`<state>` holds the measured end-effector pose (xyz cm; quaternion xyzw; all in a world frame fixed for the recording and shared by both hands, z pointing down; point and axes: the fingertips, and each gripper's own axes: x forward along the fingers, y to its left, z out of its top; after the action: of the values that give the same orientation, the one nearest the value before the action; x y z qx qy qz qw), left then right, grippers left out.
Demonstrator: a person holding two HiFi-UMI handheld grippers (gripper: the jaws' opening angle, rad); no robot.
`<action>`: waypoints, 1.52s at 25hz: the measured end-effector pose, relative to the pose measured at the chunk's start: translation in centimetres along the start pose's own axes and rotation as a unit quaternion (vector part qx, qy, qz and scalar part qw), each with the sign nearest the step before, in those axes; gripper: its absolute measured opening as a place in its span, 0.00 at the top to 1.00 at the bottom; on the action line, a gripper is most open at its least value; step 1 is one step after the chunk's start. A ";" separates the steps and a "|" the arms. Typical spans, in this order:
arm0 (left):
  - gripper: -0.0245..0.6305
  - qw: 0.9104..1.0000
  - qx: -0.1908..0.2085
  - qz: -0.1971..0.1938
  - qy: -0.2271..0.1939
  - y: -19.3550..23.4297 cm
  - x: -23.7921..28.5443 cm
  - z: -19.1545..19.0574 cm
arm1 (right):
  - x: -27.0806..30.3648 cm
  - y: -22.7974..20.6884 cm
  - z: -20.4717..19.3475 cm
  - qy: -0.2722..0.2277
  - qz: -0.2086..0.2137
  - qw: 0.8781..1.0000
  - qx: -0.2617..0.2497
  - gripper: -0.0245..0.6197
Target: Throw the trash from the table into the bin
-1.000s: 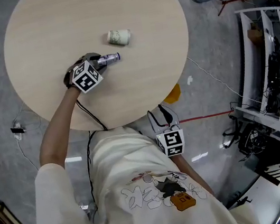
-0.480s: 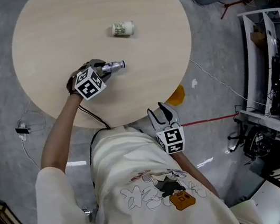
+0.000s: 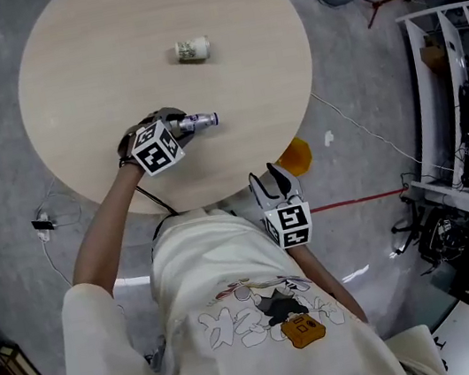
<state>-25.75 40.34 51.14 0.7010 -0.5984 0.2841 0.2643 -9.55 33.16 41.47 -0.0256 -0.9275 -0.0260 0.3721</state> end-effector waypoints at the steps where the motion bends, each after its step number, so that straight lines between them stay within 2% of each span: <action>1: 0.65 1.000 0.003 0.000 0.001 -0.3 0.3 0.7 | 0.0 -0.7 -0.1 -0.002 0.001 1.000 0.004 0.66; 8: 0.65 0.999 0.031 -0.017 0.008 -2.4 3.1 6.0 | -0.3 -4.4 -0.8 -0.011 0.014 1.000 0.014 0.67; 11: 0.65 0.999 0.037 -0.035 0.011 -4.8 5.1 8.2 | -1.8 -6.2 -1.6 -0.017 0.012 0.999 0.025 0.68; 15: 0.65 0.997 0.053 -0.046 0.024 -4.7 7.2 10.2 | -1.4 -8.7 -2.2 -0.031 0.011 0.998 0.048 0.69; 20: 0.65 0.996 0.045 -0.076 0.023 -8.6 12.2 14.3 | -5.8 -15.4 -6.5 0.000 -0.030 0.998 0.061 0.74; 25: 0.65 0.992 0.070 -0.092 0.044 -8.6 14.7 16.1 | -5.6 -19.0 -7.6 -0.024 -0.049 0.994 0.096 0.80; 30: 0.65 0.990 0.073 -0.118 0.031 -11.8 19.1 20.9 | -8.7 -23.9 -10.4 -0.025 -0.085 0.990 0.113 0.90; 32: 0.65 0.988 0.086 -0.124 0.033 -12.8 20.6 22.4 | -9.2 -25.2 -11.5 -0.032 -0.091 0.987 0.127 0.94; 38: 0.65 0.979 0.119 -0.162 0.032 -16.6 23.5 27.0 | -11.2 -26.9 -13.8 -0.037 -0.103 0.978 0.176 0.95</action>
<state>-4.23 7.33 48.55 0.8056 -0.4298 0.3289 0.2409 6.27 5.08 42.94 0.1352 -0.9283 0.0998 0.3318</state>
